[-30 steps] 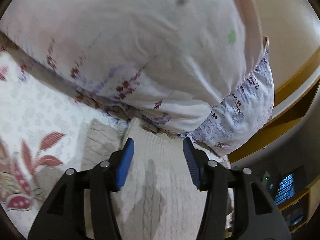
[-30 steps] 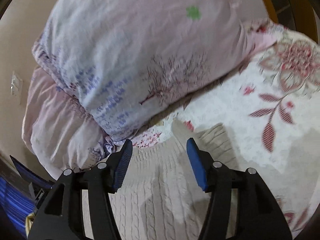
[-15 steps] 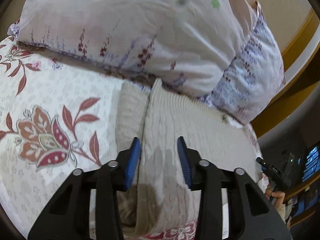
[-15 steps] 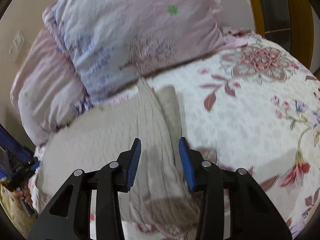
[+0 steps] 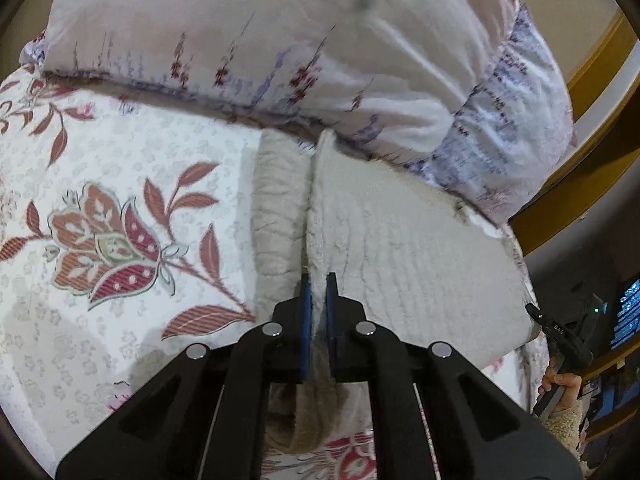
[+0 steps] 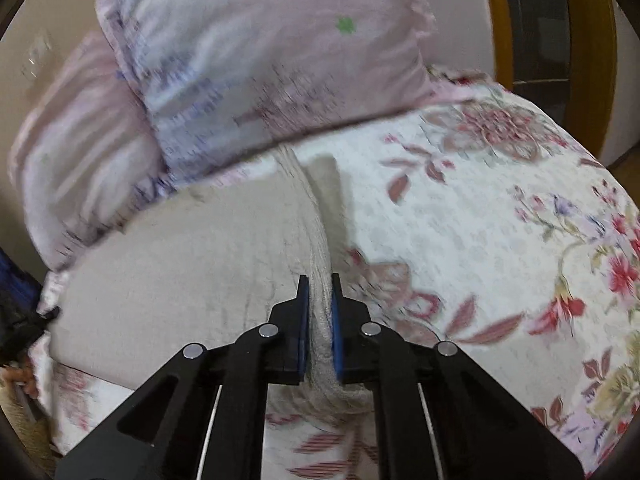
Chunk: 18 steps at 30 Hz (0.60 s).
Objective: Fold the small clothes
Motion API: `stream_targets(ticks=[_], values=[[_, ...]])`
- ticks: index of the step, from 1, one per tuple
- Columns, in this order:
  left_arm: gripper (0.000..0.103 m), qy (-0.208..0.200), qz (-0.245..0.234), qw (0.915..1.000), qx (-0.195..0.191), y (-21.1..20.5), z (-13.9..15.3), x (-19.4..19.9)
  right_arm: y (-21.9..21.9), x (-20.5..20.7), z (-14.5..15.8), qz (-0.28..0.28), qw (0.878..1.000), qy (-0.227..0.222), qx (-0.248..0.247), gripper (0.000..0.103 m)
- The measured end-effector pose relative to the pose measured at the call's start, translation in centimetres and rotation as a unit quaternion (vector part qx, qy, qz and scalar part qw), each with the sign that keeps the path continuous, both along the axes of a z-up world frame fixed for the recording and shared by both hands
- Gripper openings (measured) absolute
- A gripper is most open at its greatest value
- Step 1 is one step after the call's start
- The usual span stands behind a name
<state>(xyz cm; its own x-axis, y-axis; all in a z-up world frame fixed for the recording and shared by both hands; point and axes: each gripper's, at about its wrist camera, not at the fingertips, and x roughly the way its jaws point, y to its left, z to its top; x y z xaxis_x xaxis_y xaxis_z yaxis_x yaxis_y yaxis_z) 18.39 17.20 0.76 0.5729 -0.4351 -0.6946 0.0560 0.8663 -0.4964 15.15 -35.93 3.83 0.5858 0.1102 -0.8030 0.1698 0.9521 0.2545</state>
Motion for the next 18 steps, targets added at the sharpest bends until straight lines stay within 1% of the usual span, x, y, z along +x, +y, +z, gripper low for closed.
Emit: stream_targets(ticks=[3,4,6,7,8,9,10,11,12,13,14,16,18], values=[[0.007,0.001,0.005,1.0000,0.008,-0.3,-0.6,0.1,0.7,0.1,-0.3,-0.001,1.000,0.003,-0.029,0.011],[0.011,0.000,0.005,0.9999,0.011,-0.4,-0.5,0.1,0.9,0.3,-0.3,0.000,0.999,0.006,-0.038,0.011],[0.013,-0.003,0.005,0.9999,0.013,-0.5,-0.3,0.1,1.0,0.6,-0.1,0.000,0.999,0.011,-0.045,0.019],[0.017,-0.006,0.006,0.9999,0.013,-0.5,-0.1,-0.1,1.0,0.6,0.3,-0.007,0.999,0.011,-0.051,0.027],[0.025,-0.013,0.009,0.9998,0.014,-0.4,0.3,-0.4,1.1,0.6,0.9,-0.014,0.998,-0.001,-0.059,0.032],[0.030,-0.022,0.015,0.9995,0.016,-0.5,0.7,-0.5,1.3,0.5,1.5,-0.016,0.998,-0.016,-0.065,0.033],[0.042,-0.035,0.021,0.9990,0.020,-0.5,1.2,-0.9,1.6,0.4,1.9,-0.014,0.997,-0.028,-0.067,0.038],[0.049,-0.058,0.030,0.9974,0.029,-0.7,2.0,-1.4,2.4,0.4,2.6,0.001,0.997,-0.048,-0.066,0.040],[0.050,-0.073,0.030,0.9963,0.035,-1.0,2.5,-1.6,2.9,0.5,2.8,0.011,0.996,-0.054,-0.063,0.040],[0.052,-0.086,0.026,0.9953,0.038,-1.5,2.9,-1.8,4.1,0.8,2.9,0.034,0.996,-0.058,-0.059,0.040],[0.053,-0.099,0.012,0.9942,0.040,-2.2,3.3,-1.9,5.2,1.0,2.8,0.056,0.995,-0.058,-0.056,0.040],[0.053,-0.101,-0.009,0.9938,0.046,-3.5,3.4,-1.8,7.4,1.5,2.4,0.091,0.993,-0.056,-0.059,0.040],[0.053,-0.090,-0.024,0.9940,0.058,-4.7,2.7,-1.4,9.5,1.9,1.7,0.119,0.990,-0.051,-0.064,0.040]])
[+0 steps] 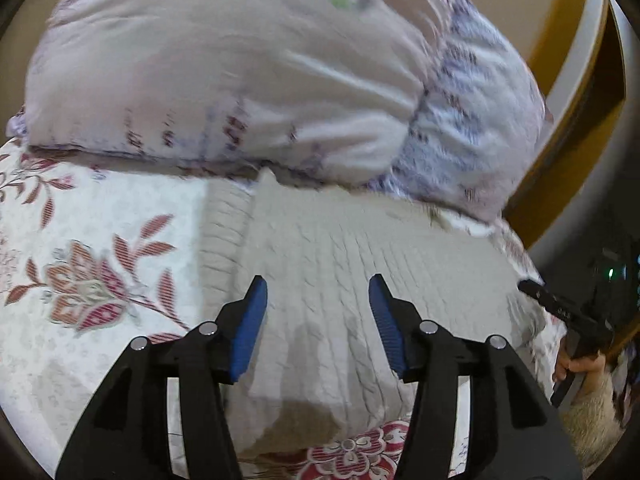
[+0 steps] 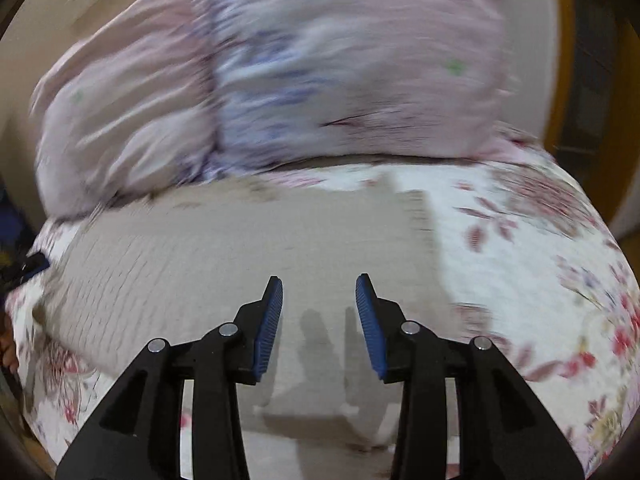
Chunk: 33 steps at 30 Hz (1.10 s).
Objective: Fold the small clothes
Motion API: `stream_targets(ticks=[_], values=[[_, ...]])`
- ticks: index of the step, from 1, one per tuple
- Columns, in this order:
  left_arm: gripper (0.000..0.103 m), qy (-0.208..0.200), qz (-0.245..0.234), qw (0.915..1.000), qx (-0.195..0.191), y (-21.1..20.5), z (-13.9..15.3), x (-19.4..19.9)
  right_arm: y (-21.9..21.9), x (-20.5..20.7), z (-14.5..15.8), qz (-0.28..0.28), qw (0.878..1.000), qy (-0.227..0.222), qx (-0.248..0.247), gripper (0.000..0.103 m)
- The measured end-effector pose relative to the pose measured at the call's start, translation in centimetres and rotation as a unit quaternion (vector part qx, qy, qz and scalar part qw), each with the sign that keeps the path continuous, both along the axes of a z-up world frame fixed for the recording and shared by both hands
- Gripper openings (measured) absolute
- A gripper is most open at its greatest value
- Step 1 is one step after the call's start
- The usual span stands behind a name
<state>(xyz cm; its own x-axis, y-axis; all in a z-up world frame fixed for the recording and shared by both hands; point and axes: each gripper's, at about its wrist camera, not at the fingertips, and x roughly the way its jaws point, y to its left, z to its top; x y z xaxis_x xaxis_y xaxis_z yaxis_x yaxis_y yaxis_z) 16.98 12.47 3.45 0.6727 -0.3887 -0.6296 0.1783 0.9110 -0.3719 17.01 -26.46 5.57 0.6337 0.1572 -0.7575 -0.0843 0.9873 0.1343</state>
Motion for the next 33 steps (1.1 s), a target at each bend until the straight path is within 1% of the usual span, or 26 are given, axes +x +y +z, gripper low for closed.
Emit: stream_targets(ticks=[3,4,5,6,7,8,9,11,12,13,14,15,17,19,21,23,24,25,26,27,28,30,33], values=[[0.053,0.034,-0.005,0.9994,0.010,-0.8,-1.7,0.8,1.8,0.6,-1.4,0.020,0.999,0.022,-0.011,0.040],[0.053,0.039,-0.005,0.9991,0.013,-0.8,-2.1,0.9,2.3,0.8,-2.2,0.022,0.999,0.034,-0.026,0.042],[0.053,0.036,-0.006,0.9992,0.019,-1.0,-2.3,0.9,2.7,0.6,-2.3,0.024,0.999,0.022,-0.041,0.042],[0.053,0.031,-0.009,0.9990,0.031,-1.2,-2.3,0.8,3.0,0.5,-2.2,0.027,0.998,0.021,-0.052,0.042],[0.053,0.030,-0.012,0.9986,0.041,-1.5,-2.2,0.7,3.2,0.5,-2.0,0.029,0.997,0.024,-0.061,0.042],[0.055,0.030,-0.013,0.9986,0.042,-1.5,-2.2,0.7,3.3,0.7,-1.8,0.026,0.997,0.030,-0.060,0.042],[0.057,0.029,-0.013,0.9990,0.031,-1.2,-2.0,0.6,3.2,0.9,-1.7,0.022,0.998,0.033,-0.053,0.042],[0.065,0.027,-0.001,0.9996,-0.005,-0.1,-1.6,0.5,3.1,1.1,-1.3,0.019,0.999,0.032,-0.026,0.042],[0.067,0.022,0.018,0.9991,-0.030,0.9,-1.3,0.5,3.3,1.2,-1.0,0.021,0.999,0.028,-0.013,0.042],[0.072,0.018,0.033,0.9981,-0.048,1.8,-1.2,0.5,3.5,1.4,-1.1,0.021,0.999,0.026,-0.009,0.043],[0.075,0.019,0.061,0.9957,-0.068,3.1,-1.1,0.7,4.0,1.6,-1.1,0.025,0.999,0.025,-0.006,0.044],[0.076,0.024,0.080,0.9931,-0.083,3.9,-1.2,0.9,4.5,1.9,-1.0,0.030,0.999,0.024,-0.003,0.044],[0.076,0.040,0.096,0.9884,-0.111,5.2,-1.7,1.5,5.9,2.7,-0.6,0.044,0.999,0.019,0.006,0.044],[0.075,0.065,0.111,0.9813,-0.144,6.4,-2.6,2.2,7.2,3.4,-0.3,0.057,0.998,0.017,0.018,0.044],[0.075,0.085,0.115,0.9740,-0.175,6.9,-3.4,2.9,8.3,4.1,0.0,0.065,0.997,0.016,0.031,0.044],[0.074,0.101,0.113,0.9678,-0.200,6.8,-4.1,3.6,9.6,4.7,-0.3,0.073,0.997,0.022,0.022,0.044],[0.074,0.105,0.112,0.9662,-0.207,6.7,-4.3,3.7,10.3,5.0,-0.8,0.074,0.997,0.033,0.006,0.044],[0.073,0.105,0.111,0.9663,-0.208,6.4,-4.3,3.9,11.2,5.2,-1.6,0.079,0.996,0.041,-0.023,0.046],[0.073,0.103,0.107,0.9668,-0.208,6.3,-4.3,3.9,11.7,5.0,-1.6,0.083,0.995,0.025,-0.042,0.046],[0.072,0.105,0.101,0.9670,-0.209,5.9,-4.3,4.0,12.0,4.9,-1.6,0.084,0.995,0.021,-0.052,0.046],[0.072,0.105,0.101,0.9670,-0.209,5.7,-4.3,3.8,12.1,4.8,-1.5,0.083,0.995,0.020,-0.054,0.046],[0.071,0.106,0.099,0.9677,-0.206,5.2,-4.3,4.0,11.8,5.0,-1.4,0.080,0.996,0.024,-0.041,0.047],[0.063,0.111,0.097,0.9666,-0.210,4.8,-4.6,4.2,11.4,5.2,-1.2,0.081,0.996,0.025,-0.029,0.047]])
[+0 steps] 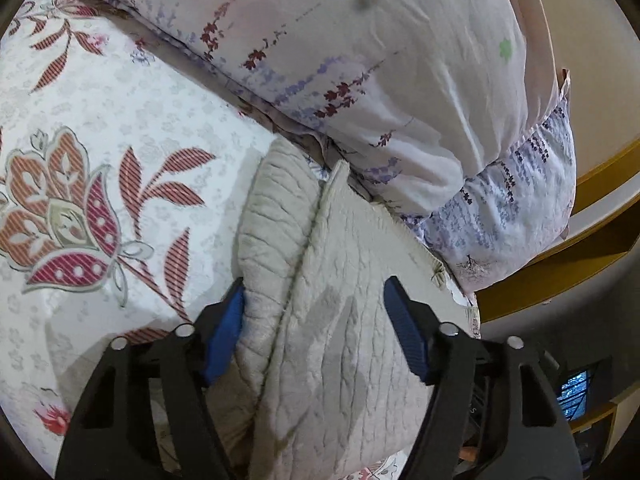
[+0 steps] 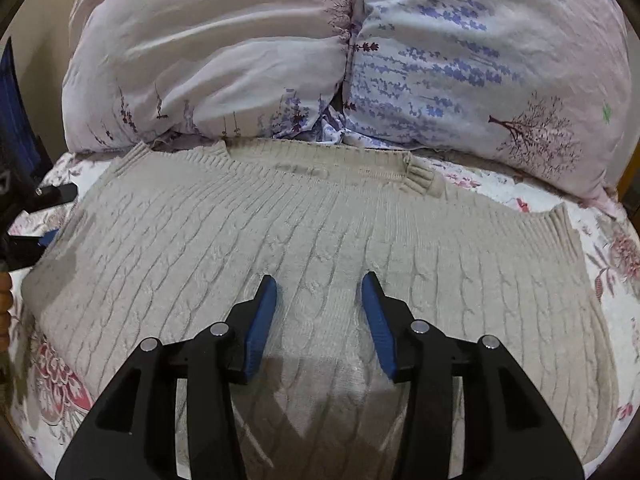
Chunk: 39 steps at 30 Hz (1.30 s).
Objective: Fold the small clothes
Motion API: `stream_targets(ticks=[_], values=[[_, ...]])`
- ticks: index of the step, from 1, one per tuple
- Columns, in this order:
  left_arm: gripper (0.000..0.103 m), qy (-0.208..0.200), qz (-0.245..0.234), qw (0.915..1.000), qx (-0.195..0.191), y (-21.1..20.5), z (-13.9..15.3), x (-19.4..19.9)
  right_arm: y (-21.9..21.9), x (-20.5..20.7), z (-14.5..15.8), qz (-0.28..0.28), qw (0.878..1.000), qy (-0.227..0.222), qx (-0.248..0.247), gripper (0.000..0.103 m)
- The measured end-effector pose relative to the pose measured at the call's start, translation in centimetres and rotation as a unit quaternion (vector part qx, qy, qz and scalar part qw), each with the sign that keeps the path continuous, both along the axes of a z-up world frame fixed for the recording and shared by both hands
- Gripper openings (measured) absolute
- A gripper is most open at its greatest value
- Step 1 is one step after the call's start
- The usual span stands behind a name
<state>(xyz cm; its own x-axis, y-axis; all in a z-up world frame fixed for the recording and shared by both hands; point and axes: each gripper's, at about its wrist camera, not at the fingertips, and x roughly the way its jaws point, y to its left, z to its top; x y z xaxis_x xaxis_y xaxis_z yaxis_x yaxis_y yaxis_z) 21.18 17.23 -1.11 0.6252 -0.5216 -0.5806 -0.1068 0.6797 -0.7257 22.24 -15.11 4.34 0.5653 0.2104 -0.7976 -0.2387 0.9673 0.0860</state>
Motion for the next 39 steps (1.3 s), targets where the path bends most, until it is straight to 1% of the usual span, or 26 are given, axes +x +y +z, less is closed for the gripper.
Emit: stream_targets(ticks=[2,3,4,5,7,8,10,13,17,19,21,22,23,24,26,27,29,32,34,36,37,38,39], values=[[0.052,0.005,-0.002,1.0000,-0.004,-0.1,-0.3,0.1,0.1,0.1,0.0,0.000,1.000,-0.001,-0.001,0.047],[0.049,0.009,-0.004,0.9999,-0.005,-0.3,-0.4,0.1,0.1,0.1,0.1,0.000,1.000,0.000,0.000,0.047],[0.039,0.013,-0.005,0.9999,-0.007,-0.4,-0.6,0.2,0.0,0.2,0.1,0.000,1.000,0.000,0.002,0.047],[0.024,0.018,-0.007,0.9998,-0.008,-0.4,-0.7,0.2,-0.1,0.2,0.1,0.000,1.000,0.001,0.005,0.047],[0.021,0.018,-0.008,0.9996,-0.021,-0.5,-0.7,0.4,-0.2,0.3,0.1,0.001,1.000,0.002,0.008,0.047],[0.020,0.010,-0.008,0.9995,-0.028,-0.5,-0.3,0.3,-0.2,0.2,0.2,0.001,1.000,0.002,0.009,0.047],[0.019,-0.009,-0.016,0.9991,-0.037,-0.9,0.9,0.3,-0.2,0.2,0.3,0.001,1.000,0.002,0.009,0.047],[0.018,-0.040,-0.030,0.9980,-0.040,-2.0,3.0,0.4,-0.1,0.2,0.3,0.001,1.000,0.002,0.008,0.047],[0.017,-0.084,-0.054,0.9934,-0.056,-4.2,5.6,0.4,0.0,0.3,0.2,0.003,1.000,0.001,0.004,0.047],[0.017,-0.105,-0.070,0.9897,-0.068,-6.1,6.9,0.6,-0.3,0.3,0.3,0.009,1.000,0.002,0.010,0.047],[0.017,-0.120,-0.091,0.9858,-0.073,-8.5,8.1,0.8,-1.6,0.2,0.8,0.004,0.999,0.009,0.044,0.047],[0.017,-0.129,-0.105,0.9834,-0.074,-10.1,8.7,1.0,-2.9,-0.1,1.3,-0.007,0.997,0.009,0.071,0.047],[0.017,-0.133,-0.112,0.9820,-0.074,-11.0,9.1,1.0,-4.1,-0.4,1.7,-0.018,0.996,0.003,0.086,0.047],[0.017,-0.140,-0.125,0.9795,-0.073,-12.6,9.7,1.2,-5.3,-0.7,2.1,-0.031,0.995,-0.006,0.093,0.047],[0.017,-0.145,-0.150,0.9753,-0.072,-15.5,10.3,1.6,-8.4,-1.6,2.7,-0.062,0.994,-0.019,0.094,0.052],[0.017,-0.147,-0.164,0.9728,-0.072,-17.4,10.4,1.8,-9.5,-1.8,2.7,-0.072,0.993,-0.022,0.093,0.052],[0.017,-0.147,-0.185,0.9693,-0.070,-20.4,10.3,1.9,-12.5,-2.6,2.6,-0.106,0.990,-0.025,0.093,0.052],[0.017,-0.137,-0.216,0.9650,-0.058,-25.5,9.0,2.3,-16.8,-3.8,2.2,-0.155,0.982,-0.025,0.109,0.052],[0.017,-0.114,-0.236,0.9638,-0.049,-28.7,7.3,2.6,-19.2,-4.7,2.0,-0.181,0.976,-0.028,0.120,0.052],[0.017,-0.086,-0.248,0.9645,-0.034,-31.5,5.4,2.9,-21.1,-5.3,2.0,-0.201,0.971,-0.029,0.128,0.052],[0.019,-0.074,-0.255,0.9637,-0.025,-32.8,4.6,3.0,-22.0,-5.5,2.0,-0.208,0.968,-0.028,0.139,0.052],[0.022,-0.067,-0.263,0.9622,-0.022,-33.7,4.0,3.1,-22.6,-5.6,2.0,-0.212,0.966,-0.026,0.149,0.052],[0.024,-0.063,-0.275,0.9589,-0.028,-34.4,3.5,3.0,-23.0,-5.5,2.0,-0.211,0.964,-0.024,0.161,0.052]])
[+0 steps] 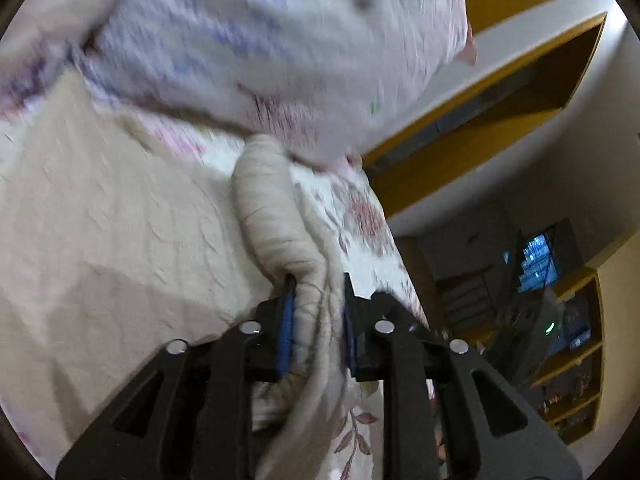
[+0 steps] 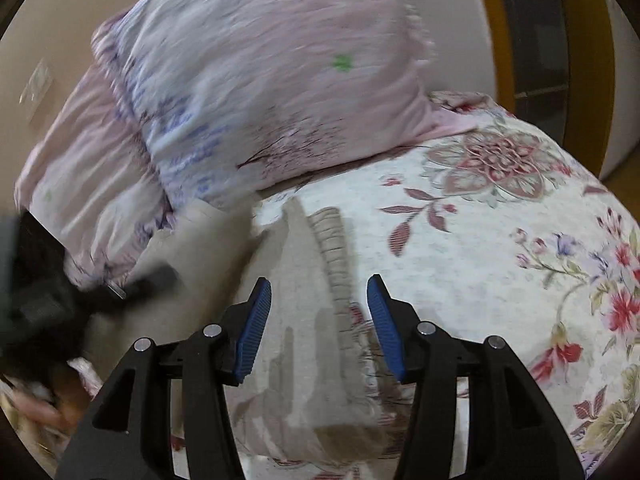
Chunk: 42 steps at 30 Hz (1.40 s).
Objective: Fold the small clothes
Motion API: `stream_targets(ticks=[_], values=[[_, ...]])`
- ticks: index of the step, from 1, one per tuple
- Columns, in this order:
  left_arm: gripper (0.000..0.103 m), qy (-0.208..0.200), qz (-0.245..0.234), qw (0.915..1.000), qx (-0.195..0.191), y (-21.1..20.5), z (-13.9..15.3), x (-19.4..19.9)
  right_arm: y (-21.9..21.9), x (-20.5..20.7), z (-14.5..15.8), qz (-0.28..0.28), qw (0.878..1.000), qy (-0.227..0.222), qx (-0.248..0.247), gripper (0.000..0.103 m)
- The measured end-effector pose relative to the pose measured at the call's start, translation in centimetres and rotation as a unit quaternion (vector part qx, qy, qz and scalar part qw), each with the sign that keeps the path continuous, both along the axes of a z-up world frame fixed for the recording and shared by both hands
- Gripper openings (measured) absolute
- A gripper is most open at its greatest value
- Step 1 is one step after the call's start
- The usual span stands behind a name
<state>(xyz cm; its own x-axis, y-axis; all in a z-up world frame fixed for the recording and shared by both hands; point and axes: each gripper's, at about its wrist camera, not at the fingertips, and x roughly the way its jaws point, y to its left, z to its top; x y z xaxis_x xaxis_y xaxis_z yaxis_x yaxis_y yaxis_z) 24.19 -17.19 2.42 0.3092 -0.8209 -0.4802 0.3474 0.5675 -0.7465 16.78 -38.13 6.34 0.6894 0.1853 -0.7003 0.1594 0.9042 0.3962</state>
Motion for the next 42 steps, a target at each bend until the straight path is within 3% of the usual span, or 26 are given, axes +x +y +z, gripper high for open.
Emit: stream_targets(ticks=[1,2,4,6,9,12,14,18,23,25,26,32,35,42], values=[[0.032,-0.003,-0.011,0.9999,-0.008,-0.3,0.1,-0.3,-0.4,0.0,0.1,0.006,1.000,-0.001,0.017,0.052],[0.052,-0.013,-0.027,0.9994,-0.019,-0.3,0.8,-0.8,-0.7,-0.1,0.1,0.014,0.999,-0.001,0.034,0.052],[0.073,-0.025,-0.037,0.9985,-0.032,0.6,2.1,-1.8,-1.0,0.4,0.0,0.038,0.996,0.006,0.082,0.052],[0.081,-0.045,-0.017,0.9980,-0.039,2.6,3.5,-2.5,-0.7,1.1,-0.2,0.066,0.987,0.025,0.141,0.060],[0.083,-0.060,0.073,0.9955,0.008,7.0,4.0,-2.9,-0.4,2.1,-0.8,0.087,0.976,0.055,0.191,0.064],[0.083,-0.030,0.134,0.9887,0.061,9.9,2.6,-1.9,-0.2,3.1,-1.7,0.099,0.963,0.090,0.233,0.064],[0.081,0.003,0.150,0.9863,0.069,11.6,1.1,-1.4,0.1,3.7,-1.9,0.106,0.961,0.103,0.236,0.064],[0.081,0.036,0.145,0.9861,0.072,11.7,-0.9,-0.7,0.8,5.0,-2.9,0.109,0.958,0.128,0.233,0.063],[0.081,0.040,0.123,0.9890,0.071,10.7,-1.6,-0.2,1.7,6.9,-4.3,0.097,0.960,0.132,0.227,0.049],[0.081,0.044,0.118,0.9898,0.067,11.1,-2.2,-0.5,2.0,7.2,-4.1,0.096,0.967,0.119,0.204,0.024],[0.081,0.046,0.117,0.9899,0.066,11.0,-2.4,-0.3,2.2,7.2,-3.6,0.101,0.970,0.104,0.196,0.019],[0.083,0.032,0.113,0.9910,0.064,11.5,-2.2,-0.4,2.3,5.7,2.0,0.100,0.990,-0.006,0.099,0.016],[0.083,0.026,0.106,0.9918,0.067,11.0,-2.1,-0.5,1.8,5.7,1.9,0.084,0.995,0.007,0.052,0.016],[0.083,0.011,0.077,0.9938,0.079,9.6,-2.0,-0.9,-0.6,4.9,1.8,0.053,0.997,-0.016,0.049,0.015]])
